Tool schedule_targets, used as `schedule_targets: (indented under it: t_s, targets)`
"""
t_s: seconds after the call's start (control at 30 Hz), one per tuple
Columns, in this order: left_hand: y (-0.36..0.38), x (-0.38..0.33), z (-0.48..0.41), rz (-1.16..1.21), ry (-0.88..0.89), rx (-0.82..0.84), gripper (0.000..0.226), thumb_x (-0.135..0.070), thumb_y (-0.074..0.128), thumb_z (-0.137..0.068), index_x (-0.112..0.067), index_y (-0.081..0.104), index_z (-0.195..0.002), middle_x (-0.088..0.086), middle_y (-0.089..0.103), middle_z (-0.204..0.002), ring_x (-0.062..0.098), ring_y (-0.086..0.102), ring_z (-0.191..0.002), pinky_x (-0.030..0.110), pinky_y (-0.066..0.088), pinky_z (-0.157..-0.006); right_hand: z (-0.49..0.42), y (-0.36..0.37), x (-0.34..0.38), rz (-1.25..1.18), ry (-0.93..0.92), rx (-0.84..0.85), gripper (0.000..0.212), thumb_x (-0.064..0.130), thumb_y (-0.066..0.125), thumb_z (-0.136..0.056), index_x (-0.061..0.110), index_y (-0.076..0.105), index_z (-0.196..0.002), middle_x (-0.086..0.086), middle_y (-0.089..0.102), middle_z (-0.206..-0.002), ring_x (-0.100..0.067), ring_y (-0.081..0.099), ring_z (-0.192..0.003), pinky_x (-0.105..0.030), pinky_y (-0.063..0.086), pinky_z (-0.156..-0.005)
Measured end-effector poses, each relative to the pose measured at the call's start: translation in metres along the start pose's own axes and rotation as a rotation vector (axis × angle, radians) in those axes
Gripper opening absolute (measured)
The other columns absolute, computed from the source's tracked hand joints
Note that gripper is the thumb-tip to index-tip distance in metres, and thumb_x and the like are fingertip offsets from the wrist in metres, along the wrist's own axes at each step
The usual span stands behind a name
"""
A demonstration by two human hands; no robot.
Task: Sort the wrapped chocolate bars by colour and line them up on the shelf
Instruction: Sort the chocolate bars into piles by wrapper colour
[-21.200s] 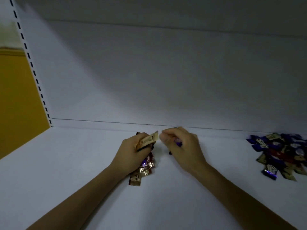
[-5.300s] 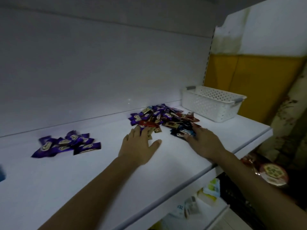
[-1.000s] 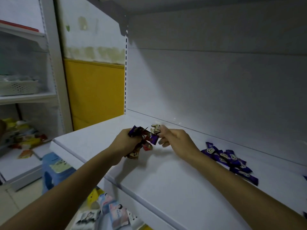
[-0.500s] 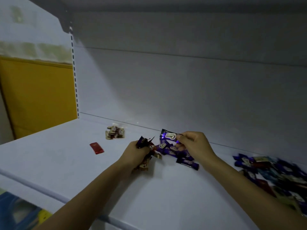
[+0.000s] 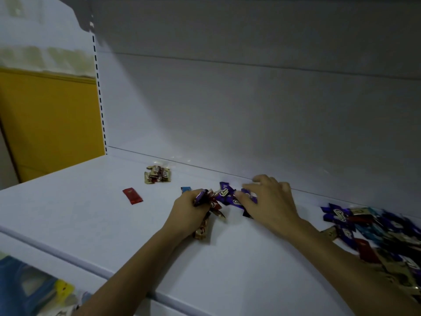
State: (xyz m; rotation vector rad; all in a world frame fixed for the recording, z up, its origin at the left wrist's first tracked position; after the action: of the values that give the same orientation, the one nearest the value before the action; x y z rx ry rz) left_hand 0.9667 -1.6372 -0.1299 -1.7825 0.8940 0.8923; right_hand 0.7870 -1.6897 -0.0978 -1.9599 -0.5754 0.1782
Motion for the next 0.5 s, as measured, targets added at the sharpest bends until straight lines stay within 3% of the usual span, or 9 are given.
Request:
schedule_targets:
  t_s: [0.1, 0.17, 0.23, 0.3, 0.33, 0.4, 0.5]
  targets:
    - [-0.001, -0.002, 0.002, -0.033, 0.047, -0.014, 0.034, 0.000, 0.055, -0.084, -0.025, 0.055, -0.062, -0.010, 0.056, -0.055, -0.001, 0.052, -0.053, 0.009, 0.038, -0.052, 0.005, -0.014, 0.047, -0.444, -0.220, 0.081, 0.051, 0.063, 0.055, -0.080, 0.046, 0.051, -0.129, 0.020, 0.047, -0.129, -0.008, 0.045, -0.121, -0.035, 0.033, -0.106]
    - [-0.002, -0.004, 0.003, -0.052, 0.074, -0.022, 0.034, 0.004, 0.054, -0.083, -0.026, 0.055, -0.066, -0.012, 0.057, -0.063, 0.000, 0.052, -0.058, 0.007, 0.041, -0.054, 0.009, -0.016, 0.073, -0.447, -0.375, 0.148, 0.045, 0.053, 0.063, -0.080, 0.050, 0.053, -0.124, 0.026, 0.045, -0.126, -0.002, 0.042, -0.122, -0.029, 0.029, -0.106]
    - [-0.002, -0.003, 0.003, -0.048, 0.071, -0.041, 0.035, 0.003, 0.053, -0.083, -0.029, 0.057, -0.070, -0.012, 0.059, -0.067, 0.001, 0.056, -0.064, 0.006, 0.042, -0.056, 0.007, -0.019, 0.086, -0.487, -0.443, 0.108, 0.027, 0.031, 0.067, -0.084, 0.041, 0.067, -0.109, 0.026, 0.055, -0.111, 0.003, 0.049, -0.110, -0.023, 0.035, -0.100]
    - [-0.001, 0.000, 0.003, -0.023, 0.026, -0.043, 0.029, 0.000, 0.054, -0.084, -0.025, 0.059, -0.069, -0.005, 0.061, -0.066, 0.010, 0.060, -0.066, 0.009, 0.040, -0.054, -0.002, -0.026, 0.083, -0.715, -0.346, 0.035, 0.019, 0.016, 0.067, -0.086, 0.030, 0.074, -0.096, 0.020, 0.066, -0.093, 0.002, 0.059, -0.094, -0.016, 0.044, -0.088]
    - [-0.001, 0.001, 0.003, -0.015, 0.022, -0.037, 0.028, -0.001, 0.054, -0.084, -0.023, 0.062, -0.069, -0.005, 0.061, -0.065, 0.007, 0.059, -0.066, 0.008, 0.039, -0.054, -0.008, -0.027, 0.075, -0.841, -0.252, -0.009, 0.019, 0.012, 0.066, -0.086, 0.028, 0.075, -0.092, 0.017, 0.069, -0.088, 0.001, 0.063, -0.087, -0.016, 0.048, -0.083]
    - [-0.001, 0.001, 0.002, -0.013, 0.038, -0.017, 0.024, -0.001, 0.053, -0.085, -0.016, 0.067, -0.073, -0.009, 0.059, -0.063, 0.001, 0.055, -0.060, 0.007, 0.038, -0.054, -0.021, -0.026, 0.049, -0.977, -0.036, -0.131, 0.017, 0.009, 0.065, -0.086, 0.022, 0.074, -0.093, 0.011, 0.072, -0.084, -0.006, 0.067, -0.081, -0.026, 0.054, -0.084]
    - [-0.002, -0.001, 0.004, -0.005, 0.053, -0.017, 0.019, 0.000, 0.052, -0.087, -0.006, 0.068, -0.079, -0.007, 0.056, -0.061, -0.002, 0.052, -0.055, 0.007, 0.037, -0.052, -0.025, -0.020, 0.003, -0.633, 0.142, -0.246, 0.017, 0.014, 0.063, -0.089, 0.016, 0.073, -0.103, 0.005, 0.070, -0.093, -0.012, 0.066, -0.085, -0.028, 0.053, -0.085]
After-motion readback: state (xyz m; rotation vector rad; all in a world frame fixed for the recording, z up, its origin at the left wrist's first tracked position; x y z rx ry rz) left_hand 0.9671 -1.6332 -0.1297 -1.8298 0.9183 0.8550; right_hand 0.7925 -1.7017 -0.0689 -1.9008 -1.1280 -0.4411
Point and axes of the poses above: each hand's wrist, its own z-axis away from the middle knuckle, its own y-axis out of the palm, x = y × z, the point moved 5 cm from there along -z, towards the middle knuckle
